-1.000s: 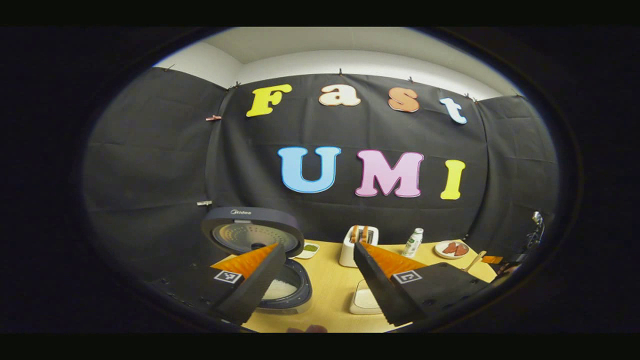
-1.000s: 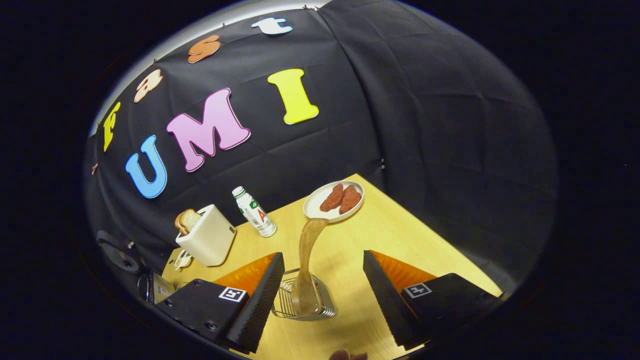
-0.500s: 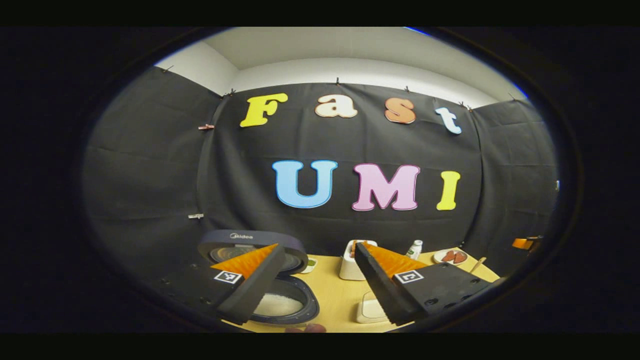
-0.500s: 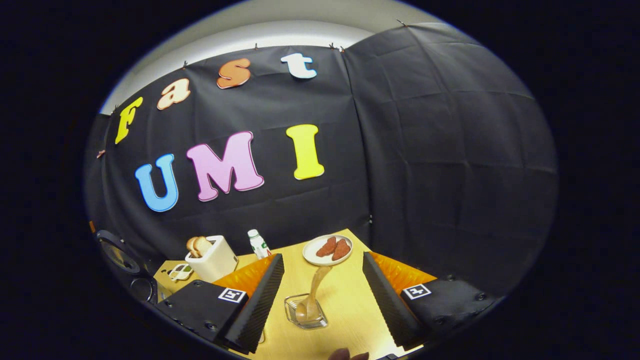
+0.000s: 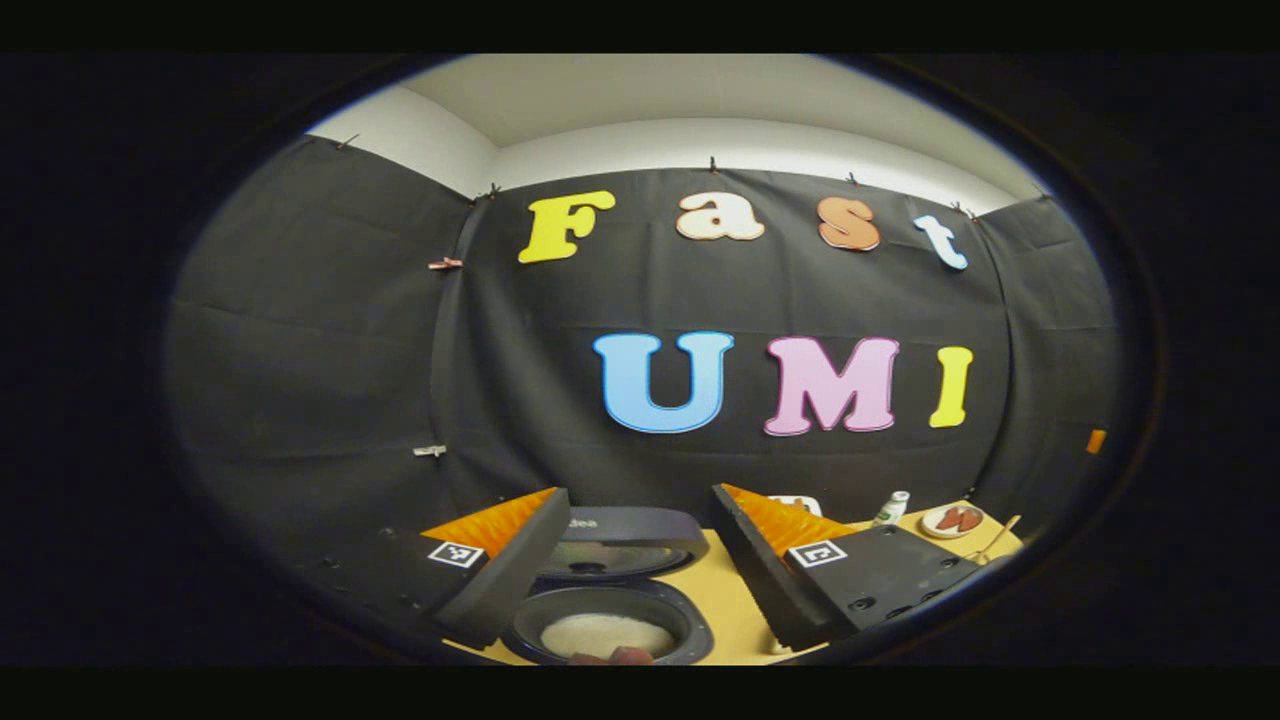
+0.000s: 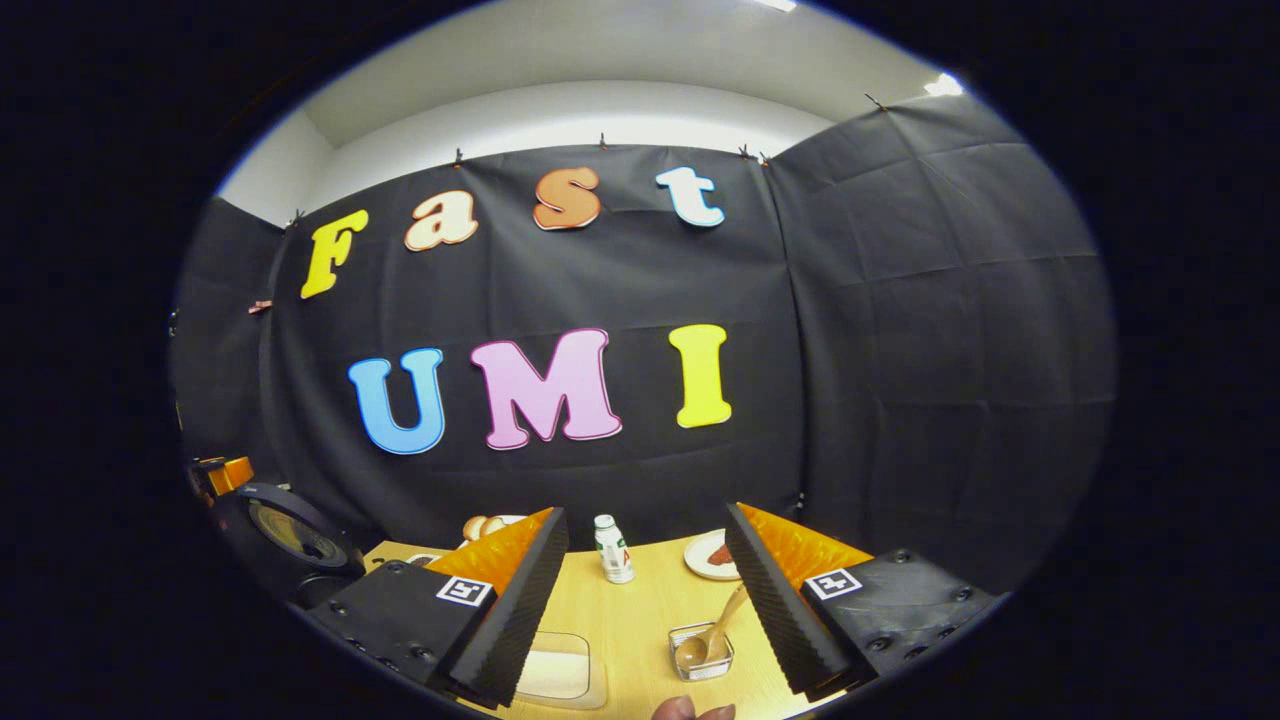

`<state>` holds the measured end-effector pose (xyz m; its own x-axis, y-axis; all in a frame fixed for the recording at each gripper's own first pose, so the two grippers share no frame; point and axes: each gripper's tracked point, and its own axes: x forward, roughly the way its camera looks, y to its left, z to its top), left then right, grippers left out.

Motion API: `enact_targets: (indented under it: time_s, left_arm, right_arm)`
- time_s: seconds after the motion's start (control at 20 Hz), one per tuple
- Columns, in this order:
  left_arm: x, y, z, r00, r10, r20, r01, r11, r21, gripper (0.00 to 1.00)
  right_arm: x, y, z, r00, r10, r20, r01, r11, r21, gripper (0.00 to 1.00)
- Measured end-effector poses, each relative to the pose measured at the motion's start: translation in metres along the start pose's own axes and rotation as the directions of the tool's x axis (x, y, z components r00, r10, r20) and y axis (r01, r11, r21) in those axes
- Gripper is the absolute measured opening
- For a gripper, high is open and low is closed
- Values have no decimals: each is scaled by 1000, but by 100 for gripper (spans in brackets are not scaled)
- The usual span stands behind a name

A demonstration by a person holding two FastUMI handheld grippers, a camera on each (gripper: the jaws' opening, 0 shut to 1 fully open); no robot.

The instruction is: Close the left gripper, press the button to open the rice cooker; take a wooden spoon from the chopstick holder with the right hand, scoop a spoonful of rice and pour it into the rice cooker, then put the wooden spoon back into the chopstick holder.

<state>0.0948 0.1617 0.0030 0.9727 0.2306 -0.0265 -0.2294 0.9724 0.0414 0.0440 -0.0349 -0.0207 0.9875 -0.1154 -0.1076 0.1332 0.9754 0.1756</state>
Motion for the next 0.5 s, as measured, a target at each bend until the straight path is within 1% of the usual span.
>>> enact_targets:
  time_s: [0.05, 0.1, 0.25, 0.3, 0.4, 0.45, 0.5]
  left_arm:
    - [6, 3, 1, 1000, -1, 4, 1, 1000, -1, 98]
    - [12, 6, 2, 1000, -5, 9, 5, 1000, -6, 95]
    - [33, 21, 0, 1000, 9, 6, -9, 1000, -18, 95]
    - [41, 26, -3, 1000, 14, -2, -14, 1000, -19, 92]
    - [54, 33, -13, 999, 21, -23, -22, 1000, -16, 92]
    - [60, 36, -18, 999, 23, -37, -24, 1000, -14, 95]
    - [65, 38, -24, 998, 23, -52, -24, 1000, -14, 95]
  right_arm:
    - [-2, 10, 3, 1000, 17, 8, -16, 1000, -17, 98]
    - [-3, 19, 4, 1000, 28, 13, -28, 999, -33, 98]
    - [-7, 45, 9, 998, 57, 24, -56, 997, -58, 98]
    - [-10, 52, 9, 998, 62, 26, -60, 996, -68, 98]
    - [-12, 64, 9, 997, 72, 31, -69, 993, -94, 98]
    - [-13, 67, 8, 997, 73, 32, -69, 992, -109, 98]
    - [-14, 71, 6, 997, 75, 30, -71, 991, -117, 98]
